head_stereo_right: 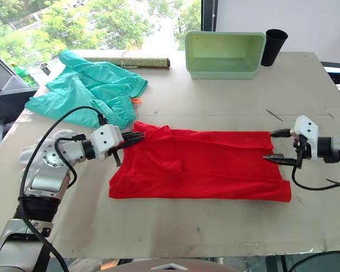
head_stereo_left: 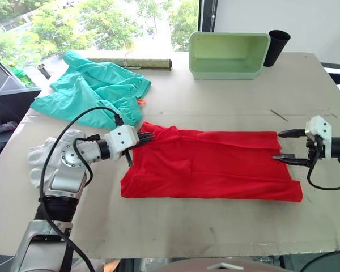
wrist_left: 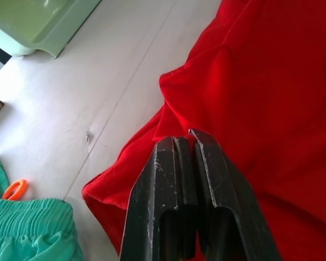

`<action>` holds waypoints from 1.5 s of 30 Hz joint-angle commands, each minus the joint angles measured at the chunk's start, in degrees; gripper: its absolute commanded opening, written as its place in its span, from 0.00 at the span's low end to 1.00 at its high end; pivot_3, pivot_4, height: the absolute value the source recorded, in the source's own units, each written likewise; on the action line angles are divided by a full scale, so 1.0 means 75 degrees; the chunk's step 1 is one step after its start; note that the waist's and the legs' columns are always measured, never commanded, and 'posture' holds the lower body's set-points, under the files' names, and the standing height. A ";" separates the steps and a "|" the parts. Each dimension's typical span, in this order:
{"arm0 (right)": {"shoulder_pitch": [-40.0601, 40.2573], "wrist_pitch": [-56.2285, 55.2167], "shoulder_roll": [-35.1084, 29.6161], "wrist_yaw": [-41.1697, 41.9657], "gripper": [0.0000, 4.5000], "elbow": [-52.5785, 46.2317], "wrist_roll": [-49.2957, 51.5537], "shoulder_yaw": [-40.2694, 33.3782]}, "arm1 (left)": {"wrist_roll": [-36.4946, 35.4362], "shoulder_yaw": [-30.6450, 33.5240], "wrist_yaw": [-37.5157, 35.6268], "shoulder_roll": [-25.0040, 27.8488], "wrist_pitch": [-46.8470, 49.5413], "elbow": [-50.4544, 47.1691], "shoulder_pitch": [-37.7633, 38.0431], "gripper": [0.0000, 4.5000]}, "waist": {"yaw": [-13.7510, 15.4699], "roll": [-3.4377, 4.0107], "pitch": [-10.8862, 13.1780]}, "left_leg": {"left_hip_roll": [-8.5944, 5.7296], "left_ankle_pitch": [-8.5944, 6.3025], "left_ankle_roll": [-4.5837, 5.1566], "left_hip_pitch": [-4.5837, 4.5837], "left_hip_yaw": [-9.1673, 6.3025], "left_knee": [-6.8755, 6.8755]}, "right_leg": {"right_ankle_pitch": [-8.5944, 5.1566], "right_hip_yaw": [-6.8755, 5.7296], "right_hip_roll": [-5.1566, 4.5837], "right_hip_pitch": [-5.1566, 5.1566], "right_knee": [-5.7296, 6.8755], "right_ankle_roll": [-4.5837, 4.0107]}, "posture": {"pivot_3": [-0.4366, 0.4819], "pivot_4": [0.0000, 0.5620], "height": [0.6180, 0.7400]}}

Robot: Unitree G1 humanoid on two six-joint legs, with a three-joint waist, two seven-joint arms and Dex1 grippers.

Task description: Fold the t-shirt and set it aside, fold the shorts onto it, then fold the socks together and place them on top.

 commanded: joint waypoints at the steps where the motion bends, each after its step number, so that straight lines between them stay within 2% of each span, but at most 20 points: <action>1: -0.0052 0.0440 0.0252 -0.0215 1.00 -0.0755 0.0369 -0.0156 | -0.0276 -0.0102 -0.0581 0.0227 -0.0003 -0.0143 0.0121 0.24 | 0.0008 -0.0002 -0.0001 | 0.0000 0.0000 0.0000 -0.0001 -0.0001 0.0000 | 0.0000 0.0000 0.0000 0.0000 0.0000 0.0000 | 0.48 0.27 1.00; 2: -0.0016 0.0465 0.0288 -0.0257 1.00 -0.0833 0.0355 -0.0132 | -0.0304 -0.0095 -0.0695 0.0261 -0.0004 -0.0136 0.0147 0.24 | 0.0009 -0.0002 -0.0001 | -0.0001 -0.0001 0.0001 -0.0003 -0.0003 0.0000 | -0.0001 -0.0001 -0.0002 0.0000 -0.0001 -0.0001 | 0.48 0.27 1.00; 4: 0.0009 0.0477 0.0327 -0.0313 1.00 -0.0874 0.0306 -0.0122 | -0.0343 -0.0042 -0.0808 0.0295 -0.0022 -0.0057 0.0158 0.51 | 0.0020 -0.0001 -0.0001 | -0.0002 -0.0003 0.0004 -0.0009 -0.0003 0.0000 | -0.0001 -0.0005 -0.0003 -0.0002 -0.0003 -0.0001 | 0.48 0.27 1.00; 5: 0.0014 0.0450 0.0331 -0.0322 1.00 -0.0853 0.0277 -0.0120 | -0.0357 -0.0009 -0.0871 0.0333 -0.0010 0.0009 0.0170 0.57 | 0.0033 -0.0001 -0.0001 | -0.0002 -0.0003 0.0004 -0.0012 -0.0005 0.0000 | -0.0001 -0.0007 -0.0005 -0.0003 -0.0004 -0.0001 | 0.48 0.27 1.00; 9: -0.0001 0.0323 0.0332 -0.0348 1.00 -0.0752 0.0217 -0.0112 | -0.0682 0.0107 -0.1460 0.0648 0.0449 0.0213 0.0249 0.99 | 0.0012 -0.0001 -0.0001 | -0.0004 -0.0006 0.0008 -0.0018 -0.0008 0.0002 | -0.0001 -0.0035 -0.0006 -0.0004 -0.0009 0.0000 | 0.48 0.27 1.00; 17: 0.0130 0.0043 0.0428 -0.0488 1.00 -0.0694 0.0132 -0.0129 | -0.1555 0.0568 -0.1985 0.0874 0.1928 0.0881 -0.0558 0.99 | 0.0020 -0.0001 -0.0001 | -0.0004 -0.0005 0.0008 -0.0028 -0.0019 0.0005 | -0.0001 -0.0053 -0.0004 -0.0005 -0.0011 0.0001 | 0.48 0.27 1.00; 21: 0.0360 -0.0059 0.0502 -0.0657 1.00 -0.0833 0.0147 -0.0197 | -0.2434 0.0755 -0.2080 0.0662 0.3684 0.0940 -0.1267 0.99 | 0.0028 -0.0002 -0.0001 | -0.0006 -0.0004 0.0007 -0.0047 -0.0032 0.0013 | -0.0001 -0.0071 0.0004 -0.0011 -0.0012 0.0003 | 0.48 0.27 1.00; 27: 0.0710 -0.0120 0.0567 -0.0868 1.00 -0.1111 0.0184 -0.0239 | -0.1973 0.0373 -0.1613 0.0161 0.4127 0.1401 -0.1915 0.99 | 0.0026 -0.0001 -0.0001 | -0.0010 -0.0003 0.0008 -0.0057 -0.0040 0.0021 | -0.0001 -0.0078 0.0032 -0.0010 -0.0013 0.0006 | 0.48 0.27 1.00; 32: 0.0858 -0.0117 0.0617 -0.1027 1.00 -0.1261 0.0187 -0.0248 | -0.2066 0.0035 -0.1924 -0.0248 0.4814 0.1586 -0.2395 0.99 | 0.0021 -0.0002 0.0000 | -0.0007 -0.0002 0.0006 -0.0060 -0.0045 0.0023 | -0.0001 -0.0077 0.0042 -0.0011 -0.0013 0.0006 | 0.48 0.27 1.00; 36: 0.0956 -0.0113 0.0583 -0.1091 1.00 -0.1368 0.0186 -0.0273 | -0.1611 -0.0444 -0.2465 -0.0023 0.4636 0.1674 -0.2326 0.99 | 0.0004 -0.0002 0.0000 | -0.0008 -0.0002 0.0006 -0.0059 -0.0042 0.0024 | -0.0001 -0.0071 0.0043 -0.0011 -0.0013 0.0006 | 0.48 0.27 1.00; 40: 0.1037 -0.0118 0.0541 -0.1151 1.00 -0.1421 0.0188 -0.0307 | -0.1299 -0.0561 -0.2374 -0.0010 0.4453 0.2022 -0.2450 0.99 | 0.0012 -0.0002 0.0000 | -0.0006 -0.0002 0.0006 -0.0058 -0.0043 0.0023 | -0.0001 -0.0071 0.0044 -0.0012 -0.0013 0.0005 | 0.48 0.27 1.00; 45: 0.1058 -0.0114 0.0535 -0.1195 1.00 -0.1449 0.0185 -0.0292 | -0.1243 -0.0621 -0.2714 0.0044 0.4554 0.1976 -0.2404 0.99 | 0.0016 -0.0002 0.0000 | -0.0006 -0.0002 0.0007 -0.0060 -0.0044 0.0025 | -0.0001 -0.0071 0.0042 -0.0012 -0.0013 0.0005 | 0.48 0.27 1.00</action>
